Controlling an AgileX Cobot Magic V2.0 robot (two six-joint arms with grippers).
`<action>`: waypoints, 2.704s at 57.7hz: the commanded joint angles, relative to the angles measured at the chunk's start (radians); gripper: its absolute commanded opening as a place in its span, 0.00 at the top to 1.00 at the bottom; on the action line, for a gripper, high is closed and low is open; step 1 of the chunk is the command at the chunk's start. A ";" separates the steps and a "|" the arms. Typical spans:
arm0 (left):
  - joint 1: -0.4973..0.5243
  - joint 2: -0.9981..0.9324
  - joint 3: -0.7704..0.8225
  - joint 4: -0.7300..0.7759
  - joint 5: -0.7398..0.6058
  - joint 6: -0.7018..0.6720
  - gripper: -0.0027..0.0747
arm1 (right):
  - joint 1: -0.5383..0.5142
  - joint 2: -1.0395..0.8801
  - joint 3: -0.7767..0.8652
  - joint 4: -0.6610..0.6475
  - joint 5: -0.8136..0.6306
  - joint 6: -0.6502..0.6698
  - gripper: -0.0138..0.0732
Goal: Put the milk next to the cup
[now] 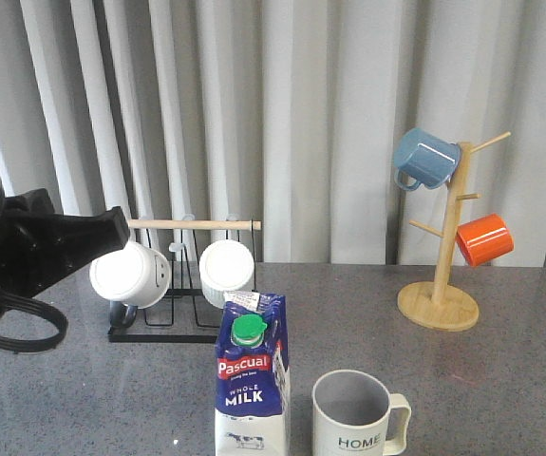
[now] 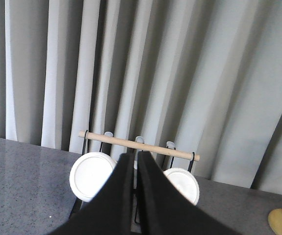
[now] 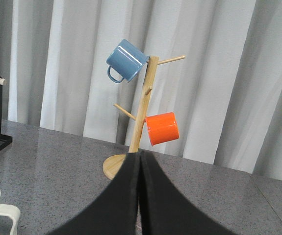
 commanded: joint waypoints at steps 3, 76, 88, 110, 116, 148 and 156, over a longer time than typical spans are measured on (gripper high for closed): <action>-0.003 -0.023 -0.028 0.047 0.015 0.004 0.98 | -0.005 0.002 -0.031 -0.005 -0.071 -0.004 0.85; 0.823 -0.883 0.841 1.451 0.927 -1.284 0.97 | -0.005 0.002 -0.031 -0.005 -0.067 -0.004 0.85; 0.866 -1.014 0.988 1.500 0.899 -1.289 0.97 | -0.005 0.002 -0.031 -0.005 -0.067 -0.004 0.85; 0.897 -1.211 1.100 1.566 0.950 -1.321 0.97 | -0.005 0.002 -0.031 -0.005 -0.070 -0.004 0.85; 0.897 -1.211 1.100 1.566 0.949 -1.321 0.97 | -0.005 0.002 -0.031 -0.005 -0.070 -0.004 0.85; 0.897 -1.209 1.099 1.566 0.953 -1.321 0.97 | -0.005 0.002 -0.031 -0.005 -0.070 -0.004 0.85; 0.897 -1.209 1.099 1.566 0.953 -1.321 0.97 | -0.005 0.002 -0.031 -0.005 -0.069 -0.004 0.85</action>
